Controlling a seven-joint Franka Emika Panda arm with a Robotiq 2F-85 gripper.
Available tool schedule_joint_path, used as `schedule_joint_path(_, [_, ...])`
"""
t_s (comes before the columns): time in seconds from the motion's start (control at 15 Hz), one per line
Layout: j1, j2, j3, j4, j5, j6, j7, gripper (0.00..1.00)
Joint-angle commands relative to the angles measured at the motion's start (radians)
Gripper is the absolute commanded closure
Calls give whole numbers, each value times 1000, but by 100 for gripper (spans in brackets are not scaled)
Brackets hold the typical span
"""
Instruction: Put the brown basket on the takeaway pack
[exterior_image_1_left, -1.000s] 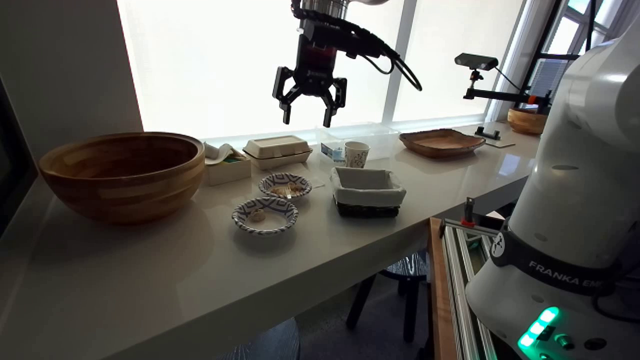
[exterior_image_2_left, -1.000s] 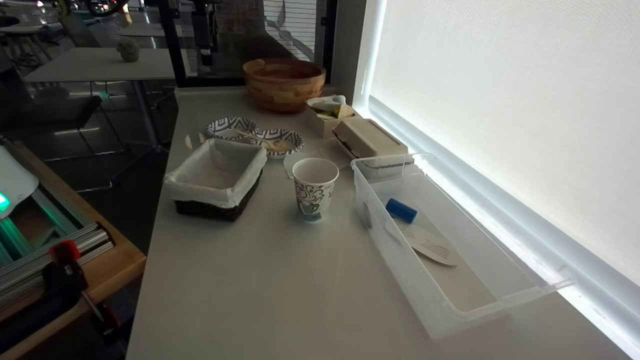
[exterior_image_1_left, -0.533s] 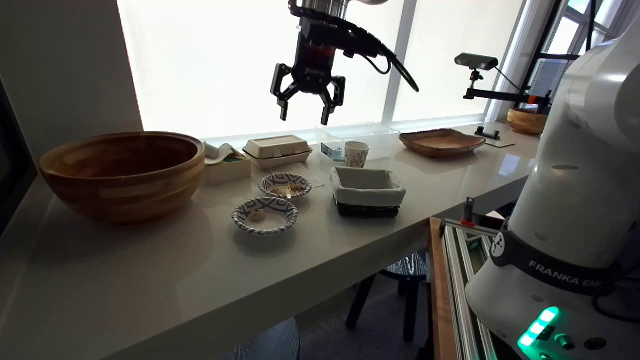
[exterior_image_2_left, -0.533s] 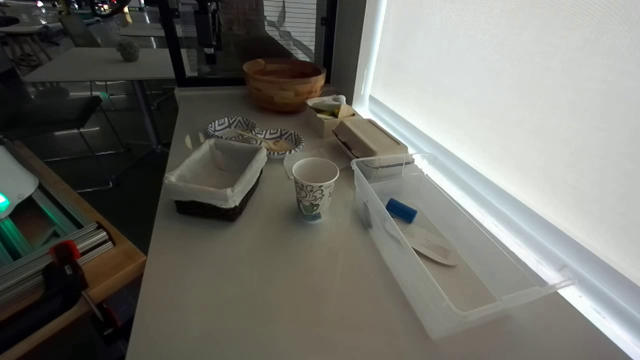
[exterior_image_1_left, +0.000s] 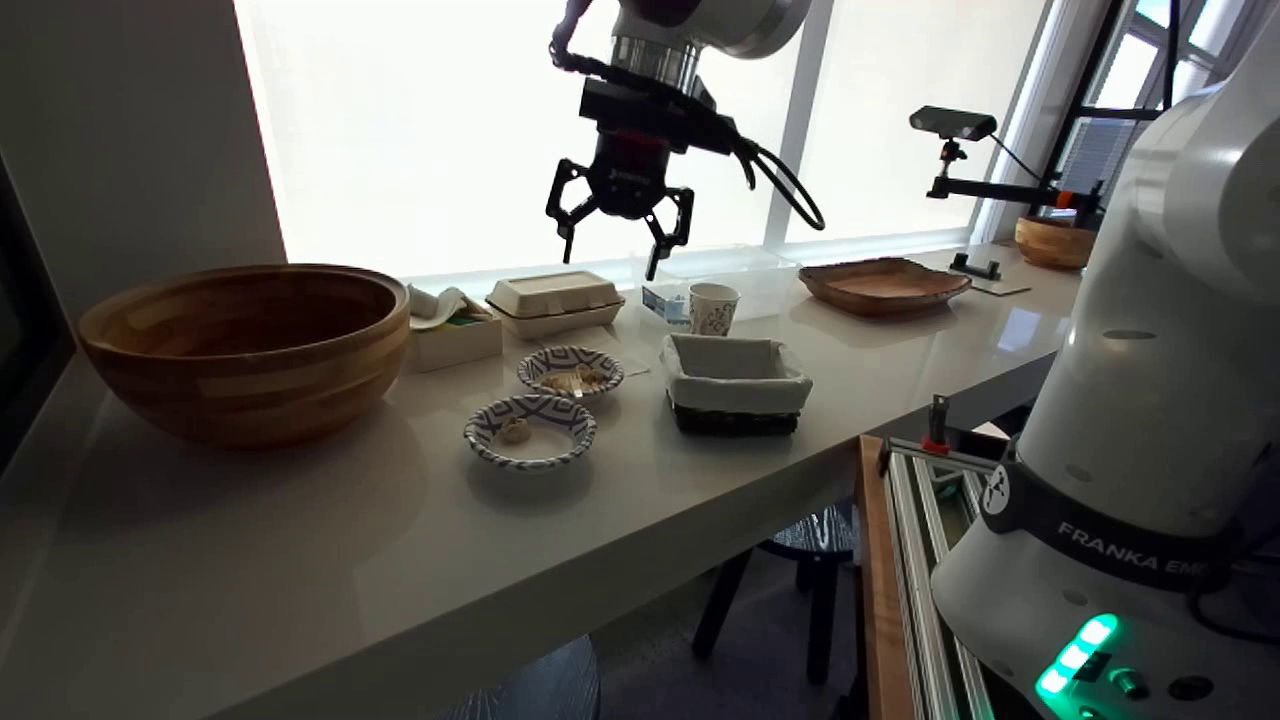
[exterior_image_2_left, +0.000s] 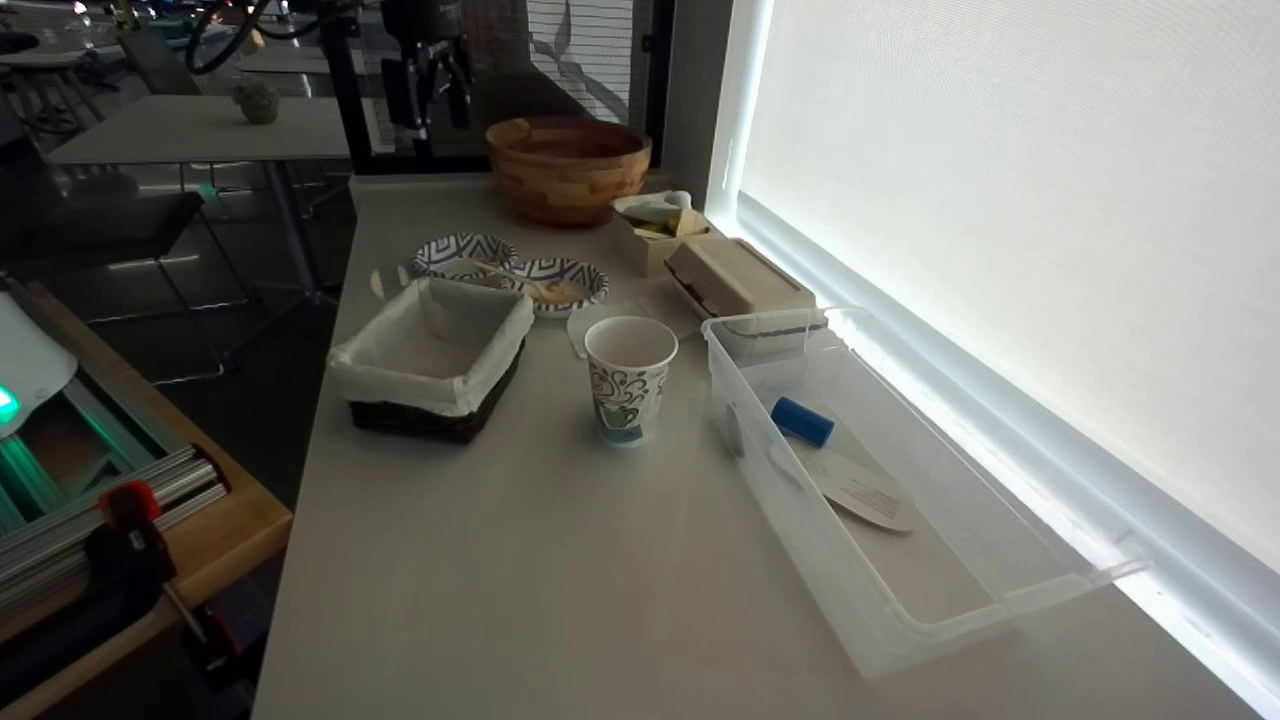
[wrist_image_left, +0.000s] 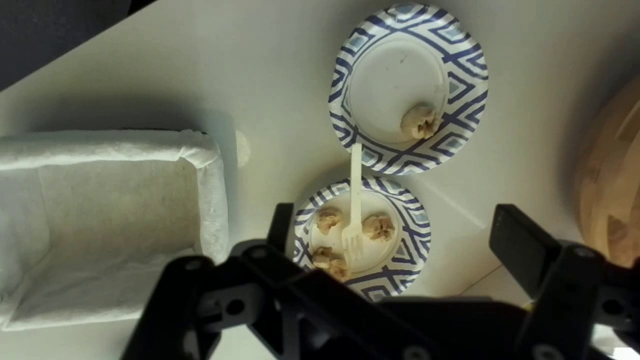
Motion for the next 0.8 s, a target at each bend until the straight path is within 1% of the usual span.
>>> schedule_joint_path(0.0, [-27,18,3,-76,-4,45,103,0])
schedule_joint_path(0.07, [-33,25,3,-93,-20,29,117,0])
schedule_joint_path(0.2, [-46,51,-2,-122,-49,45,135,0])
schedule_joint_path(0.27, [-62,62,-4,-138,-93,69,148,0])
schedule_joint_path(0.33, [-69,70,-11,-147,-112,84,149,0])
schedule_joint_path(0.53, [-116,104,-18,-159,-290,151,221,0])
schedule_joint_path(0.73, [-148,140,-33,-146,-469,175,310,0])
